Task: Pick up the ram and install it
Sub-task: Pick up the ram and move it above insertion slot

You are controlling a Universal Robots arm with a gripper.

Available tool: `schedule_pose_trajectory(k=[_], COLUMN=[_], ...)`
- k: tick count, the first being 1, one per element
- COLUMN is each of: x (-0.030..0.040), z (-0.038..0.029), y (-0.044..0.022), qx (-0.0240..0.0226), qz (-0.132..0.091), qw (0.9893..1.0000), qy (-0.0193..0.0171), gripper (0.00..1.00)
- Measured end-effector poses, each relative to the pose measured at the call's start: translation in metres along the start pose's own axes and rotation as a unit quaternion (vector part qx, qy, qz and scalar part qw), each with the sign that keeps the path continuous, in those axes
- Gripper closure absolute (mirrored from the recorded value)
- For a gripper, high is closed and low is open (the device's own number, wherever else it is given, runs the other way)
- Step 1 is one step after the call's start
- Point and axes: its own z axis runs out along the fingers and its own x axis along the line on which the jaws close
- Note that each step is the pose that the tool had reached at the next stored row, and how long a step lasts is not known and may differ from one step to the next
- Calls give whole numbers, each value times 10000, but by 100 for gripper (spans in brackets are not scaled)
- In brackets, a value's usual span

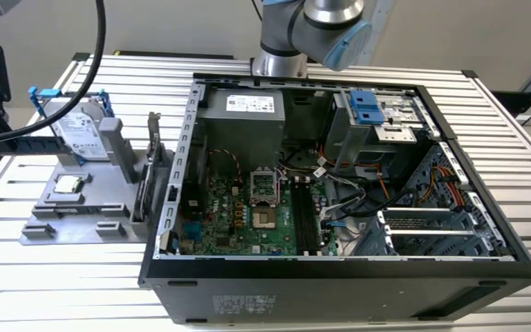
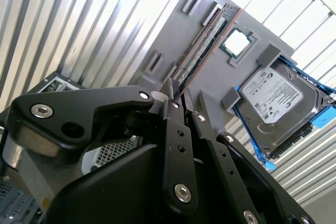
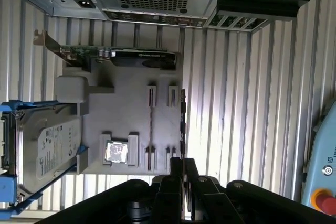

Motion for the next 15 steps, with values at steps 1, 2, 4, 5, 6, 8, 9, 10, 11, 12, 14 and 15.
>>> schedule_pose_trajectory(k=[1,2,4,5,6,8,9,10,11,12,14,15], x=[0,0,0,0,0,1,1,-1,-1,-1,-2,-2], z=[-1,-2,-4,-4,-4,-5,-6,-4,-3,-3,-3,-3], y=[1,1,1,0,1,5,9,15,20,25,38,45], qx=[-1,-1,0,0,0,1,1,0,0,0,0,0], qz=[0,0,0,0,0,2,1,0,0,0,0,0], qw=[10000,10000,10000,10000,10000,10000,10000,10000,10000,10000,10000,10000], qy=[0,1,0,0,0,-1,-1,0,0,0,0,0], gripper=[100,100,100,100,100,100,100,100,100,100,100,100])
